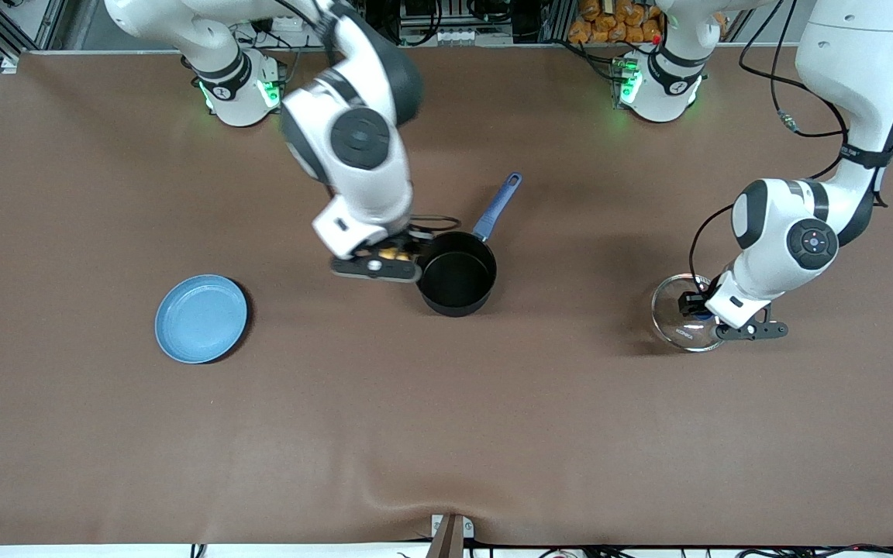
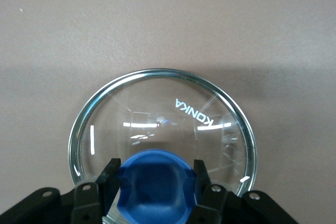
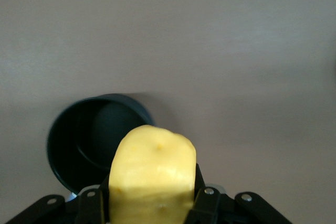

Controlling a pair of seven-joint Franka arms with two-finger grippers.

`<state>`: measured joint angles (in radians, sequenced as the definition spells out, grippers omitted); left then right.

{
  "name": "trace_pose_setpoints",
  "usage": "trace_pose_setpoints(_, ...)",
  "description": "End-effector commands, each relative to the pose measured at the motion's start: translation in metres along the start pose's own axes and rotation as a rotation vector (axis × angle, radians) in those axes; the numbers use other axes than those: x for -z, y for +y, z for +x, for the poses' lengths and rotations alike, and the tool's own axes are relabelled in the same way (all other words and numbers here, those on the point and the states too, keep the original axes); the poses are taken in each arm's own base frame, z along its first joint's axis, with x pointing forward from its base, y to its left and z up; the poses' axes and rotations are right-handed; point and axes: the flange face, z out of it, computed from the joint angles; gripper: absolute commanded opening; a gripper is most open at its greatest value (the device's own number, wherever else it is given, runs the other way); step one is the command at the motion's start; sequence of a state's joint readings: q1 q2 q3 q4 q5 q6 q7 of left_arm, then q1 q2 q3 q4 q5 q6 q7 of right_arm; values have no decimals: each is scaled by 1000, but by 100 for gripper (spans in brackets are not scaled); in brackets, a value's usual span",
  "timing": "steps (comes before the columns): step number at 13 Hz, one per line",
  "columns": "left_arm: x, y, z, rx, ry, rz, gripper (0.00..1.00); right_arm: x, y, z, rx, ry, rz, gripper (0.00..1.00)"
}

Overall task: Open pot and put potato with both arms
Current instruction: 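Lower the lid onto the table while the right gripper carries the potato over the pot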

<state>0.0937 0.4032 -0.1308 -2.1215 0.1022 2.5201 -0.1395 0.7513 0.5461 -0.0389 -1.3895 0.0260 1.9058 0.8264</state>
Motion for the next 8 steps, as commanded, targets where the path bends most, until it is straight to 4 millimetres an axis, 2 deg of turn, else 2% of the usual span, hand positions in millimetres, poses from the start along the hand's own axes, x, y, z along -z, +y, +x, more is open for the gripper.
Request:
trace_pose_setpoints(1, -7, -13, -1, 10, 20, -14, 0, -49, -41, -7, -29, 21, 18, 0)
trace_pose_setpoints(2, -10, -13, 0, 13, 18, -15, 61, -67, -47, -8, -46, 30, 26, 0)
trace_pose_setpoints(3, -10, -14, 1, 29, 17, -20, 100, -85, -51, -7, -70, 33, 32, 0)
trace_pose_setpoints(5, 1, -14, 3, 32, 33, -18, 100, -111, -59, -11, -58, 41, 34, 0)
trace_pose_setpoints(8, 49, -17, 8, 38, 92, -8, 100, -137, -60, -17, -46, 31, 5, 0)
